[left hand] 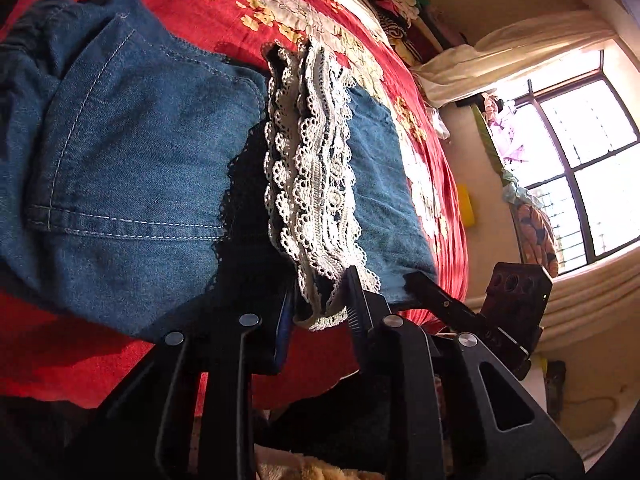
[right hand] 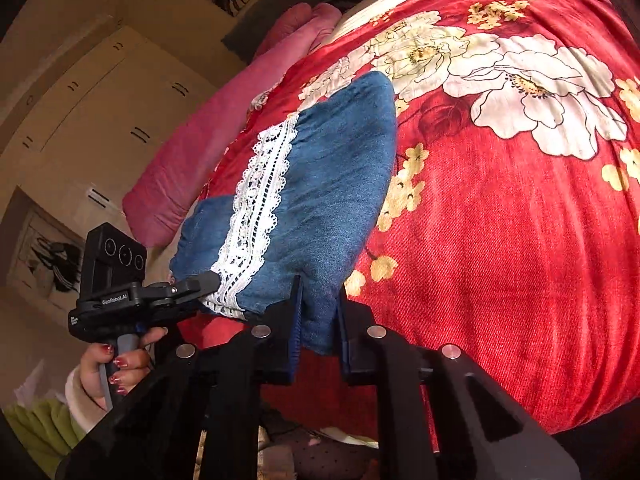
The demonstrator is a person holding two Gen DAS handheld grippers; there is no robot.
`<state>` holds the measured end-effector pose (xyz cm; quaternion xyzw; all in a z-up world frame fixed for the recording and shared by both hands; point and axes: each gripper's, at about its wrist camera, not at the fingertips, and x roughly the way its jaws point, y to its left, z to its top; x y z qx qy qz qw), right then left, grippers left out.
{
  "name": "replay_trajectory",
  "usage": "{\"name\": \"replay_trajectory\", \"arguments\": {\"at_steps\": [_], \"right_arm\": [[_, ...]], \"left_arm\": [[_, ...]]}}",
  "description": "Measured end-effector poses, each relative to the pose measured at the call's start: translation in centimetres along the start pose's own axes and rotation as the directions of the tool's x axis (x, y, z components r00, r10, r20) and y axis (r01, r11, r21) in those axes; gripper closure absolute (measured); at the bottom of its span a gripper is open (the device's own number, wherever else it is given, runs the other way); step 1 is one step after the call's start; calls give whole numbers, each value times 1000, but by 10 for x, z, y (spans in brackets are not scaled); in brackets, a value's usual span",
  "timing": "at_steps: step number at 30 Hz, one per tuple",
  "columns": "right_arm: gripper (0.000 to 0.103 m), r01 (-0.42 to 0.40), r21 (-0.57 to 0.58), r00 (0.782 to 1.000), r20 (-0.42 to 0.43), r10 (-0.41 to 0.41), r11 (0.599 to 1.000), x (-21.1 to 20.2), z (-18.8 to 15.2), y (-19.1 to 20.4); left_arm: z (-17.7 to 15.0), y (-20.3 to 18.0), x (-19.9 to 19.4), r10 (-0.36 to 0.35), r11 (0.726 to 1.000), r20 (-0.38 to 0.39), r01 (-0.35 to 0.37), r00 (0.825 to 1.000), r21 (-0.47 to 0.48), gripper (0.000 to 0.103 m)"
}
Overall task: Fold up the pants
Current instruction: 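Lay the lifted leg over the pants and open both tools, then move both tools back from the folded pants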
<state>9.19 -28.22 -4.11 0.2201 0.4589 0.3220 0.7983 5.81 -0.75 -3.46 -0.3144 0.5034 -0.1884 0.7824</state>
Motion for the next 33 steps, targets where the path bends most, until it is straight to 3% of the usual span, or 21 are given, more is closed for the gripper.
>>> {"name": "replay_trajectory", "arguments": {"at_steps": [4, 8, 10, 13, 17, 20, 23, 30, 33], "right_arm": [[83, 126, -67, 991, -46, -129, 990, 9, -9, 2], [82, 155, -86, 986, -45, -160, 984, 12, -13, 0], [74, 190, -106, 980, -41, -195, 976, 9, -11, 4], [61, 301, -178, 953, 10, -304, 937, -4, -9, 19], [58, 402, -267, 915, 106, -388, 876, -22, -8, 39], [58, 426, -322, 905, 144, -401, 845, -25, -5, 54], [58, 408, -368, 913, 137, -385, 835, -18, -7, 67], [58, 361, -433, 920, 21, -392, 826, 33, -17, 79], [57, 384, -443, 899, -19, -437, 810, 54, -25, 74]], "left_arm": [[-8, 14, 13, 47, 999, -24, -48, 999, -10, 84], [-9, 9, 12, 72, 997, -17, -71, 997, 27, 82], [-10, 5, 10, 87, 995, -8, -87, 996, 50, 81], [-11, -1, 6, 114, 990, 7, -114, 993, 85, 76], [-13, -10, -5, 173, 971, 56, -180, 983, 158, 68], [-16, -14, -15, 217, 950, 102, -234, 971, 209, 66], [-19, -13, -21, 251, 931, 128, -276, 959, 239, 66], [-21, -9, -11, 306, 901, 143, -335, 941, 275, 60], [-23, -11, -4, 317, 890, 150, -348, 937, 295, 58]]}}
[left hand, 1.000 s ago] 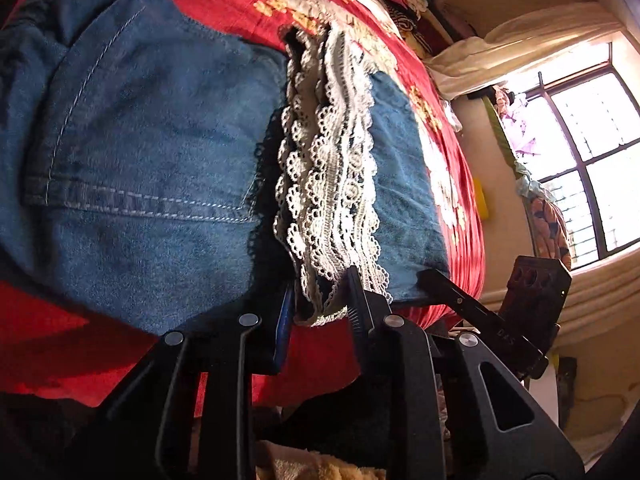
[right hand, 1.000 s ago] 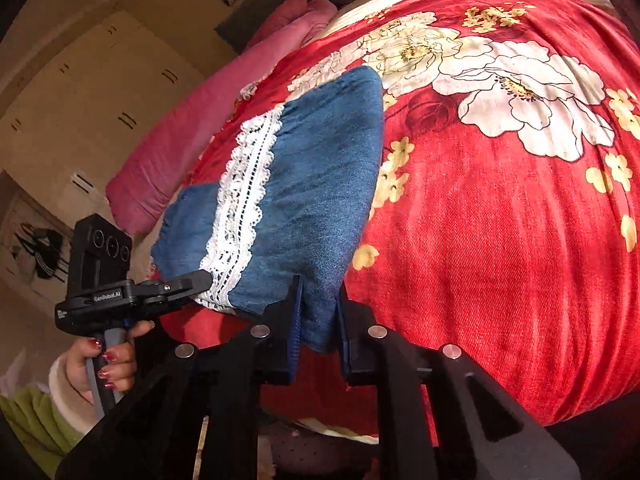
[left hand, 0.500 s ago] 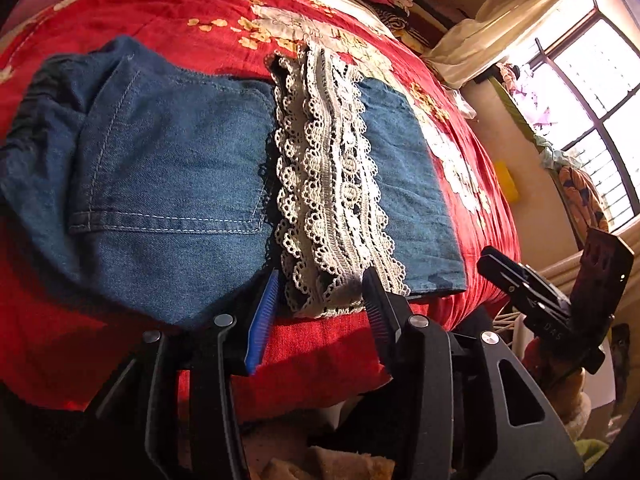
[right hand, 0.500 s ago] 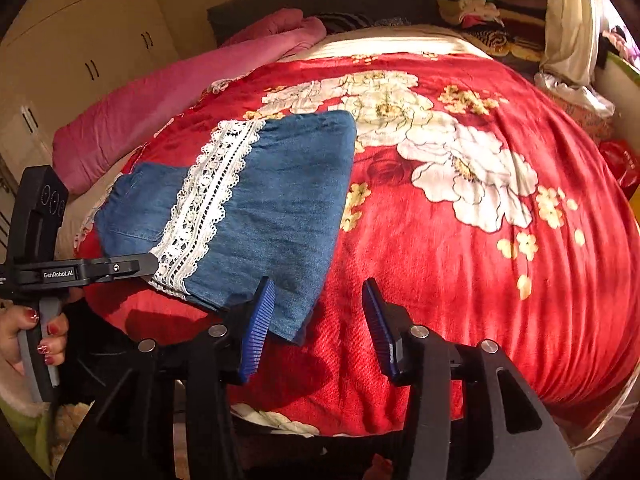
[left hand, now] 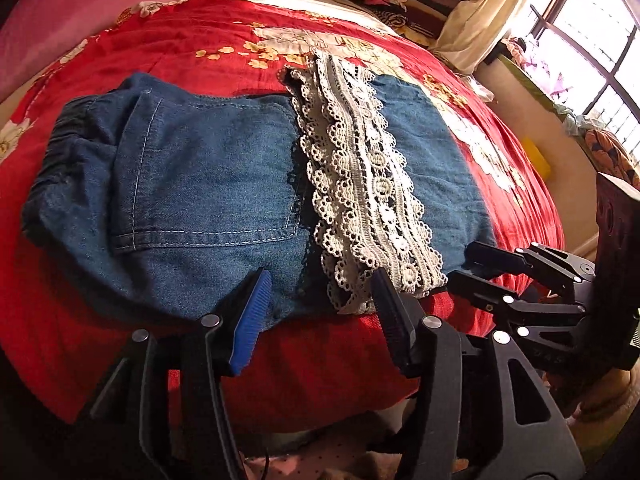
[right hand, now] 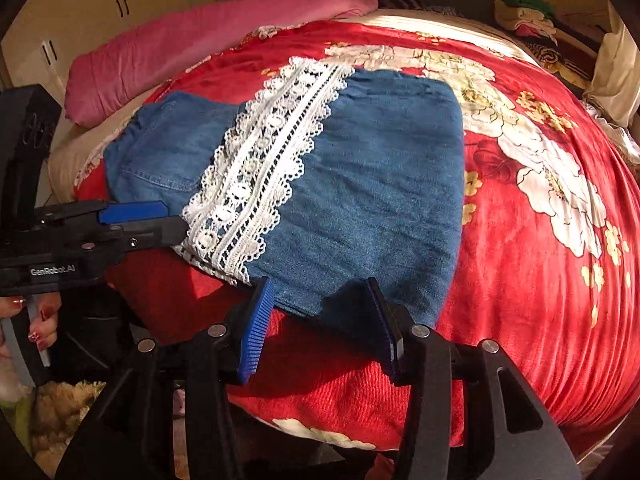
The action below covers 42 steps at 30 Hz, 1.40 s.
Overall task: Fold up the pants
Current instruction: 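Move both tools back from the folded pants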
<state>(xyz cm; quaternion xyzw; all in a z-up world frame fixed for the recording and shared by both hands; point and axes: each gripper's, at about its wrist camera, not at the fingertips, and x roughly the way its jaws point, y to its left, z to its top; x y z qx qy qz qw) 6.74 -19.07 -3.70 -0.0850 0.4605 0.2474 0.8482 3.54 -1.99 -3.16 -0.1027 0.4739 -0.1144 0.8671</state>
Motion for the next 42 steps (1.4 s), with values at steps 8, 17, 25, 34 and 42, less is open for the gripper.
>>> {"name": "replay_trajectory", "arguments": {"at_steps": [8, 17, 25, 34, 42], "right_arm": [[57, -38, 37, 999, 35, 36, 999, -9, 0, -5], [38, -88, 53, 987, 141, 80, 995, -52, 23, 3], [19, -147, -7, 973, 179, 146, 989, -53, 70, 39], [11, -139, -48, 974, 175, 145, 989, -40, 103, 71], [9, -129, -93, 979, 149, 142, 987, -22, 117, 92]], "left_arm": [[2, 0, -24, -26, 1000, 46, 26, 999, 1, 56], [-2, 35, -86, 78, 996, 174, -68, 982, -63, 30], [-9, 88, -108, 172, 971, 195, -133, 966, -197, 16], [-12, 107, -107, 199, 961, 186, -155, 962, -227, 10], [-13, 109, -106, 192, 963, 186, -148, 964, -225, 10]]}}
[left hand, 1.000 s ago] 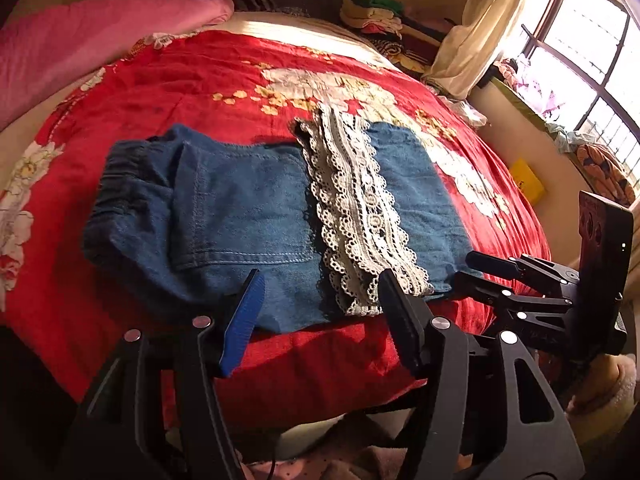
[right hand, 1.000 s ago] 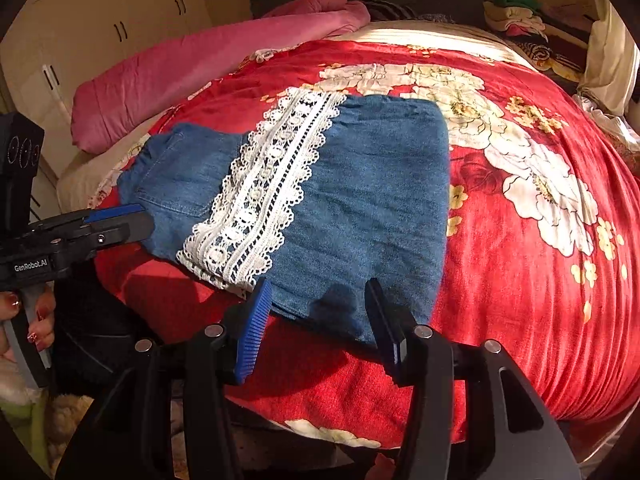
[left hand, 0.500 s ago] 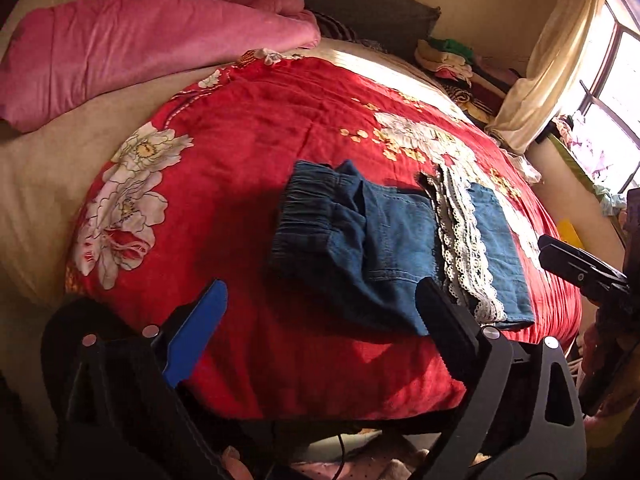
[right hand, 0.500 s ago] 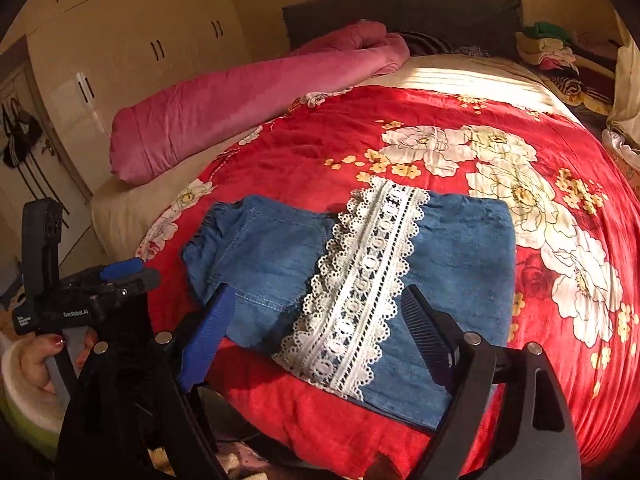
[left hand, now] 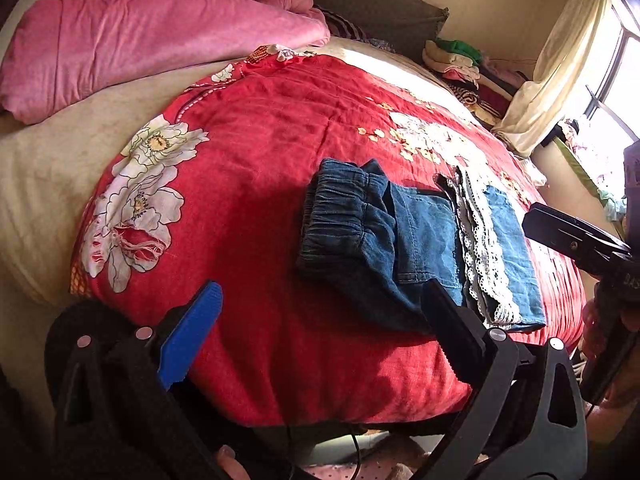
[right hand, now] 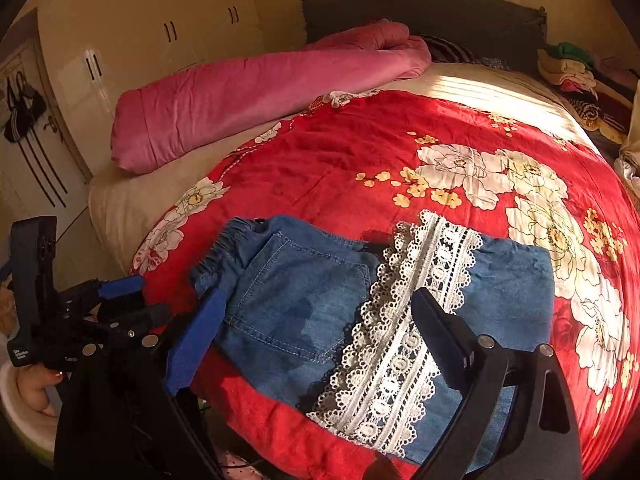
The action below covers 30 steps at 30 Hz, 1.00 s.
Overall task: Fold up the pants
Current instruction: 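Move both tools back from the folded pants, then grasp the elastic waistband with the right tool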
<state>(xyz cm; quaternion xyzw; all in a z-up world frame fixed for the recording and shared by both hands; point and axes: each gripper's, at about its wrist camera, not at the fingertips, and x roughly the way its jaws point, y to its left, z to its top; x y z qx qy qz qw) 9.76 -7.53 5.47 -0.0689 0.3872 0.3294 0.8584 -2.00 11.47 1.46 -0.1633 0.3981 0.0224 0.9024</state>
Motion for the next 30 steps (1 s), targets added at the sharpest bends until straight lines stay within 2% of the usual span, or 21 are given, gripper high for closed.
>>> {"name": "replay_trajectory", "arguments": {"at_steps": [8, 18, 23, 30], "right_arm": [[9, -7, -42, 999, -33, 6, 999, 23, 11, 10], [8, -65, -46, 994, -92, 60, 997, 55, 24, 11], [8, -140, -9, 981, -136, 137, 990, 79, 34, 13], [8, -192, -54, 960, -220, 176, 980, 121, 58, 35]], "left_arm": [[-2, 2, 11, -22, 1000, -28, 22, 999, 3, 10], [-11, -9, 35, -128, 992, -73, 127, 989, -23, 10], [-14, -19, 46, -155, 988, -55, 155, 986, -13, 10], [-12, -15, 67, -152, 988, -81, 149, 985, -46, 10]]}}
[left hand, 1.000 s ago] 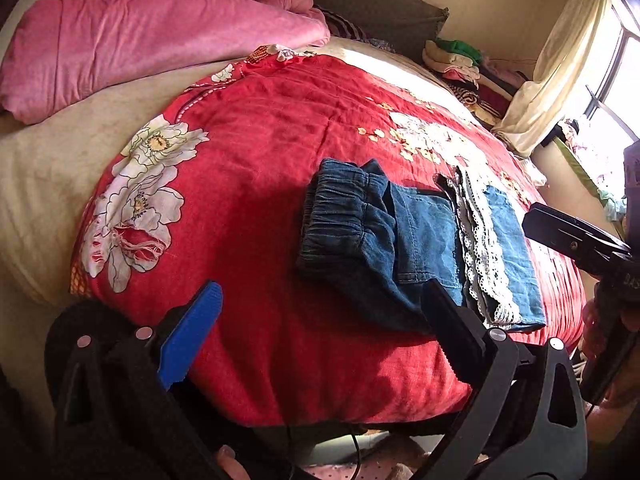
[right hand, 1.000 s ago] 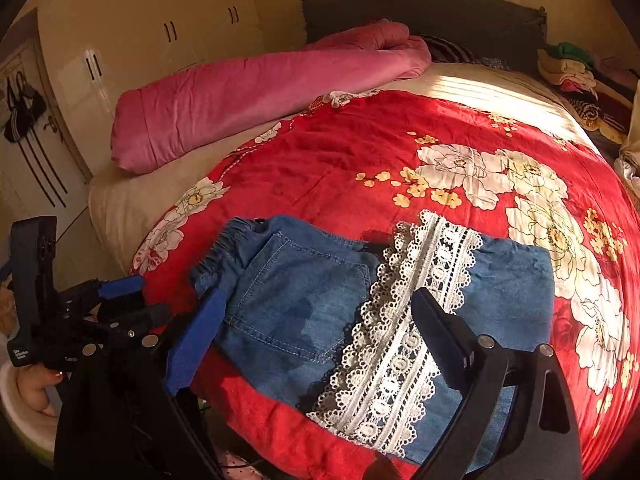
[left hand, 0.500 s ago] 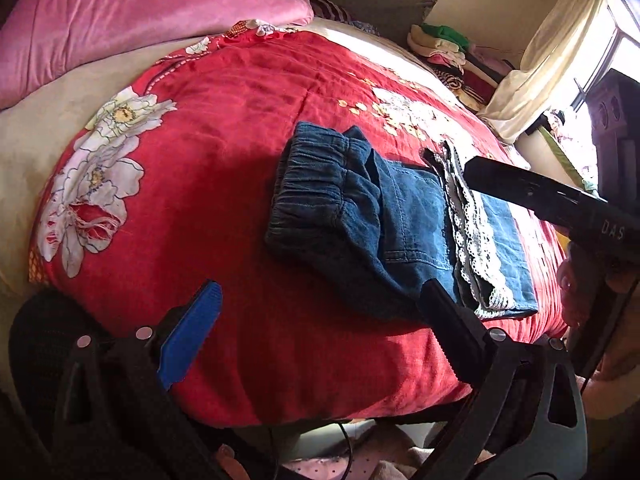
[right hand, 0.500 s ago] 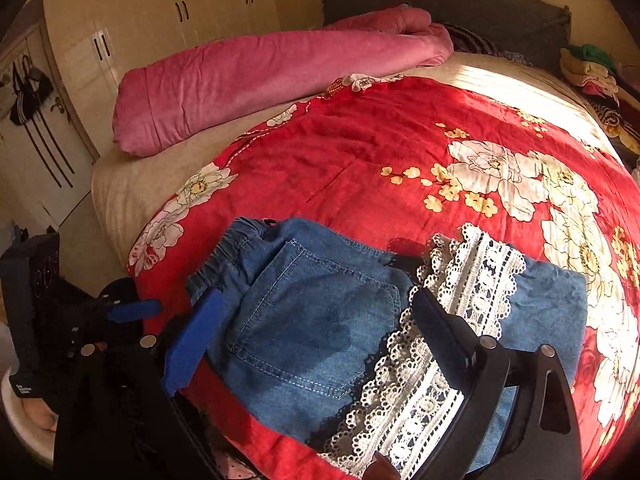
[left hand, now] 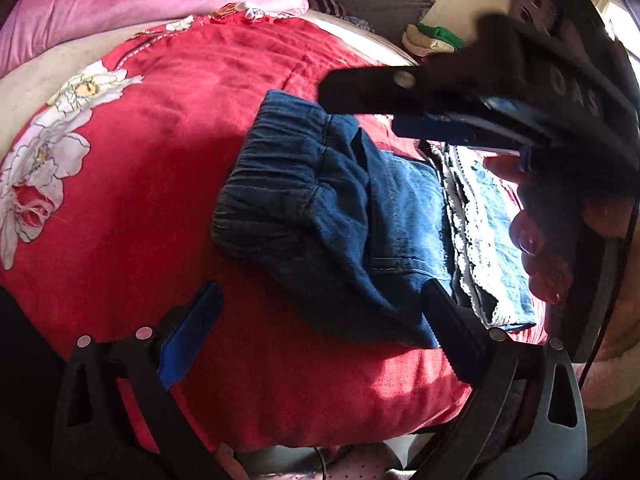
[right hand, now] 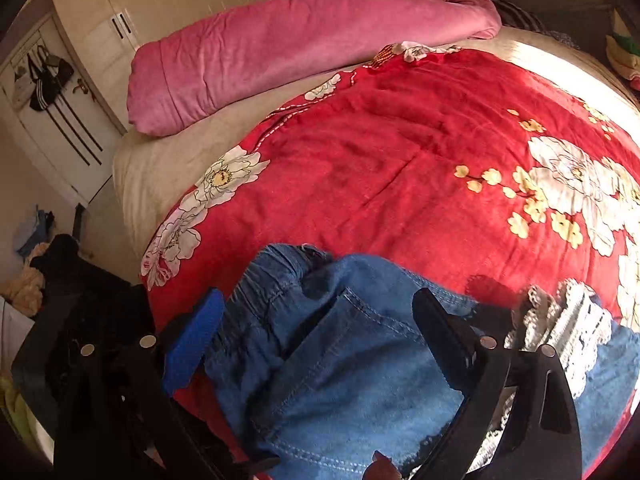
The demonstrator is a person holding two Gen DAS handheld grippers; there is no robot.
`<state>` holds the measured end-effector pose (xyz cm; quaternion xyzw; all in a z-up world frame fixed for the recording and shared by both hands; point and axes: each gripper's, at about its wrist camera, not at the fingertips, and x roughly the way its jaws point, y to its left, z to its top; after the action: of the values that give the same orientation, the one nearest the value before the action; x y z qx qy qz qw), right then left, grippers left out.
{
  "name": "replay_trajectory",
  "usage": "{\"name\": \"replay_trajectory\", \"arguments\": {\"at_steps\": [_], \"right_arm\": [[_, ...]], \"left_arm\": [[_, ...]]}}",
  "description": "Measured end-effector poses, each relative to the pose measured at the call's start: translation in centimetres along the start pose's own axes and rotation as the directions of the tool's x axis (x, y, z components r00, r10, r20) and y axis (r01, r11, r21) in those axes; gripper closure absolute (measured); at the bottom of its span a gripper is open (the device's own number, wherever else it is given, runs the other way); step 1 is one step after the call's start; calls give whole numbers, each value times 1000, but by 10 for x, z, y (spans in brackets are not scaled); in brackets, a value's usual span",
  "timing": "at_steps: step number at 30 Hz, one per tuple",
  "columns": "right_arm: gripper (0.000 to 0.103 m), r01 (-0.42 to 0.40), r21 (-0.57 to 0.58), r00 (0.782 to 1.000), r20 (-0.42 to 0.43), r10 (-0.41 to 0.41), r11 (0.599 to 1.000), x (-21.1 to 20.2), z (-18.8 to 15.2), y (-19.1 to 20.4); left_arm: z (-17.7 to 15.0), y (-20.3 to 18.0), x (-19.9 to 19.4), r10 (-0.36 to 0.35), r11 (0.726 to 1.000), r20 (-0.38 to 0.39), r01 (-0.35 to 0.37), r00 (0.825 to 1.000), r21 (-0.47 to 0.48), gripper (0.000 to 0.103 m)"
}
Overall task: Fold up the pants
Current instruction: 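Grasp the elastic waistband with the right tool, then lift the waistband with the right tool and fold it over the legs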
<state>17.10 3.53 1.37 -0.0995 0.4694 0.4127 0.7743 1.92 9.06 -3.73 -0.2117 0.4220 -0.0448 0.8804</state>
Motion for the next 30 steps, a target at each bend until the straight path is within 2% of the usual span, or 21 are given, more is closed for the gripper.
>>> {"name": "replay_trajectory", "arguments": {"at_steps": [5, 8, 10, 13, 16, 18, 20, 23, 30], "right_arm": [[10, 14, -15, 996, -85, -15, 1000, 34, 12, 4], [41, -24, 10, 992, -122, 25, 1000, 51, 9, 0], [54, -38, 17, 993, -114, 40, 999, 54, 5, -3], [65, -78, 40, 994, -79, 81, 996, 43, 2, -10], [68, -112, 59, 993, -41, 114, 992, 26, 0, -17], [68, -136, 72, 990, -14, 137, 988, 15, -1, -21], [68, -153, 79, 988, 11, 152, 985, 5, -1, -24], [68, -155, 77, 988, 34, 153, 985, -9, 0, -27], [68, -146, 79, 986, 93, 139, 986, -42, -11, -41]], "left_arm": [[1, 3, 3, -9, 1000, 13, 9, 1000, -2, 10], [1, 6, 6, -11, 1000, 24, 11, 1000, -18, 10], [2, 7, 6, -14, 1000, 31, 15, 999, -22, 10], [3, 8, 7, -23, 999, 44, 24, 999, -26, 10], [8, 9, 9, -39, 998, 50, 41, 998, -44, 10], [12, 12, 10, -62, 995, 49, 65, 997, -72, 16], [15, 14, 12, -118, 987, 38, 122, 992, -107, 45], [21, 10, 12, -177, 976, 23, 178, 984, -124, 64], [29, -20, 0, -186, 980, 46, 189, 981, -60, 64]]}}
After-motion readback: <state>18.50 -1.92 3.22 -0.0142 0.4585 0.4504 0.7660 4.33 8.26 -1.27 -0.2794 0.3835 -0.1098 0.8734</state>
